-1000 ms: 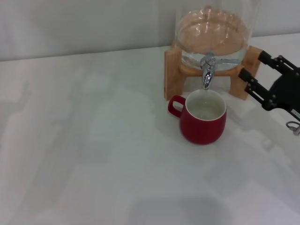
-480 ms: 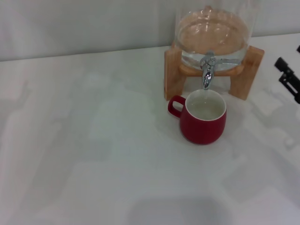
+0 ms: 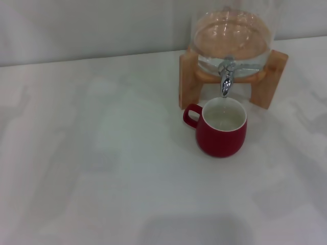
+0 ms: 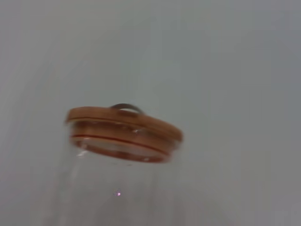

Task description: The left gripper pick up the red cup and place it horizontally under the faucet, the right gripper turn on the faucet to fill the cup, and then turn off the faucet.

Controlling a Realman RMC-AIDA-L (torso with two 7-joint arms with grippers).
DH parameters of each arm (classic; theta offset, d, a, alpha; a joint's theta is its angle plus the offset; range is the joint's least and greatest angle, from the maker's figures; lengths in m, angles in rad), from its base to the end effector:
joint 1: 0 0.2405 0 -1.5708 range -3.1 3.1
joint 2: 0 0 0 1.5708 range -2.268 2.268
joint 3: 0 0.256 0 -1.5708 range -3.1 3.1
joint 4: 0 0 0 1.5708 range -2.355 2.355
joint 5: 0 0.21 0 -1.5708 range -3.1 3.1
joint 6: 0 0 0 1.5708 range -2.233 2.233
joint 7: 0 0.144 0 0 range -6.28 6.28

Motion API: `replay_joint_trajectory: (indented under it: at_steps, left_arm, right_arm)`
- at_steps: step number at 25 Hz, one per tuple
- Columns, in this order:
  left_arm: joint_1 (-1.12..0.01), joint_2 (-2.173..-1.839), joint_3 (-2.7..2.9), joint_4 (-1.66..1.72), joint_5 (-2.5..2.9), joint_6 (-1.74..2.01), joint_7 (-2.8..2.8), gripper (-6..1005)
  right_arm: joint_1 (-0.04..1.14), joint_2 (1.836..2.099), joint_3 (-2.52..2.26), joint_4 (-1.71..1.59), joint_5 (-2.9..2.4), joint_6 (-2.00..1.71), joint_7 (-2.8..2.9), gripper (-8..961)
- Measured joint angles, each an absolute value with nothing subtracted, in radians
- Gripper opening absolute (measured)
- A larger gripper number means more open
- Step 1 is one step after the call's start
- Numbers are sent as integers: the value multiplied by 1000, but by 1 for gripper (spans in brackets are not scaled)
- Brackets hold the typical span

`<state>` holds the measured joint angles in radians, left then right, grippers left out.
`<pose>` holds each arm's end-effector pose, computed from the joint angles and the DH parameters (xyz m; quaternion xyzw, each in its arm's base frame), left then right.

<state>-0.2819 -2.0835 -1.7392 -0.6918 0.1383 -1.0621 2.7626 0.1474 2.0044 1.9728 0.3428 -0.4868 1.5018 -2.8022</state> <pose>-0.2658 0.3619 0.0733 -0.6495 -0.1230 -0.4252 0.6182 0.3532 0.2590 0.0764 -0.6991 0.0774 0.3474 0.6202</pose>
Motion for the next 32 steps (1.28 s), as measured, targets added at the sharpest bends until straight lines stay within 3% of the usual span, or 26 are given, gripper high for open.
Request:
replay_joint_trajectory:
  at_steps: [19, 32]
  left_arm:
    - [-417, -2083, -1814, -539, 136, -1136, 2813, 863]
    - [-421, -2084, -1817, -528, 136, -1157, 2815, 863]
  right_arm:
    - [158, 2006, 1986, 308, -339, 1497, -2856, 598]
    - [166, 2007, 1982, 297, -325, 1491, -2861, 598]
